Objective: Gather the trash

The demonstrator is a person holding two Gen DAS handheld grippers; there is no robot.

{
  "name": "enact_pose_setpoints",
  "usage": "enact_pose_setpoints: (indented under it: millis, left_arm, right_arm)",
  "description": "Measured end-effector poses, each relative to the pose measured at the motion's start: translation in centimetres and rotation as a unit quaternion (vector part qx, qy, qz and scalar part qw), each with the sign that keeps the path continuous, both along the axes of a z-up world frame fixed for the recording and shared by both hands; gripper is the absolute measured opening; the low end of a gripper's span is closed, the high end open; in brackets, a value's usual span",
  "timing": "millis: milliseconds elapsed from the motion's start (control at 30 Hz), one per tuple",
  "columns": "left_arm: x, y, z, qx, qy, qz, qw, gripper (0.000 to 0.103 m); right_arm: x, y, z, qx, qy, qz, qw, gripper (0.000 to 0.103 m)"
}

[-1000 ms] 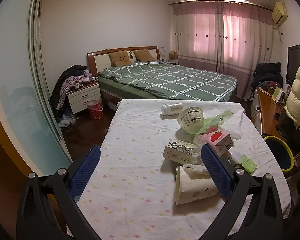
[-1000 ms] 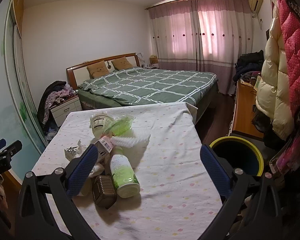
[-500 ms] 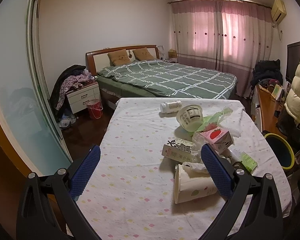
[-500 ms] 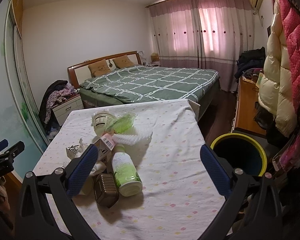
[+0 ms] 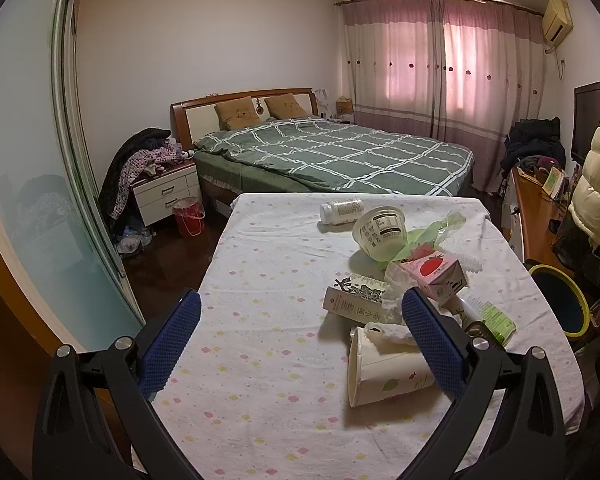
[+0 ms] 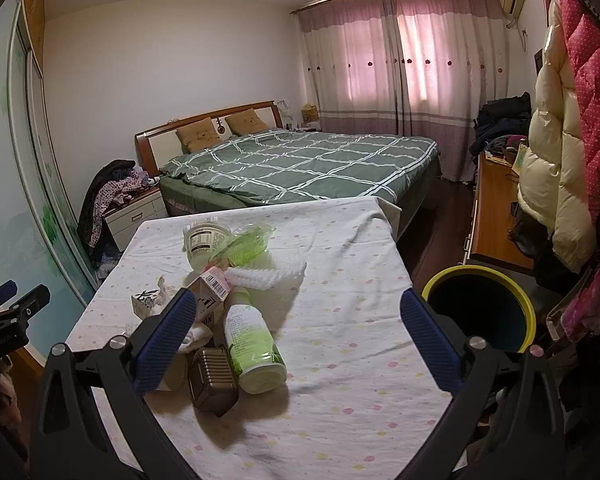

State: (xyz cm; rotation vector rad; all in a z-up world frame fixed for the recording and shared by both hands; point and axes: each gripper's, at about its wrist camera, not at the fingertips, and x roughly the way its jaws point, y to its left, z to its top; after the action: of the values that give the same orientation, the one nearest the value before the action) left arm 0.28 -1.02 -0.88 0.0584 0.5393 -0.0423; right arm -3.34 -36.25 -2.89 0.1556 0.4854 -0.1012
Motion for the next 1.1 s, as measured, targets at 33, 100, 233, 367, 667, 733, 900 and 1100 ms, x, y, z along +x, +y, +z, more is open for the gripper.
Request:
enact_pose_setpoints:
  millis: [33, 100, 233, 367, 667, 733, 900, 1100]
  left_arm:
    - [-0.01, -0.02, 0.01, 0.000, 0.000, 0.000, 1.0000, 0.099]
    - [0.01, -0.03, -0.01, 0.000, 0.000, 0.000, 1.0000, 0.099]
    - [0.01, -0.05, -0.03, 0.001, 0.001, -0.001, 1.0000, 0.099]
    - [0.09, -0.16, -0.10, 0.002, 0.002, -0.004, 1.0000, 0.099]
    - [0.15, -0.26, -0.15, 0.003, 0.002, -0.005, 1.0000, 0.099]
    - [0.16, -0.29, -0.17, 0.004, 0.002, -0.005, 1.0000, 0.099]
    - [0.21, -0.31, -0.19, 0.004, 0.002, -0.006, 1.0000, 0.099]
    - [0.29, -0.42, -0.27, 0.004, 0.004, -0.006, 1.0000, 0.099]
  right_arm:
    - [-0.04, -0.03, 0.05, 0.000, 0.000, 0.001, 1.000, 0.097]
    - [-0.04, -0.03, 0.07, 0.000, 0.000, 0.001, 1.000, 0.097]
    - [-0.03, -0.05, 0.07, 0.000, 0.000, 0.001, 1.000, 0.097]
    - [-0.03, -0.06, 0.08, 0.000, 0.000, 0.001, 1.000, 0.097]
    - [-0.01, -0.02, 0.05, 0.000, 0.000, 0.001, 1.000, 0.097]
    - [0.00, -0.03, 0.06, 0.001, 0.001, 0.001, 1.000, 0.097]
    - [0.05, -0.03, 0.02, 0.001, 0.001, 0.001, 1.000, 0.097]
    - [0.12, -0.03, -0.09, 0.001, 0.003, 0.001, 1.000, 0.097]
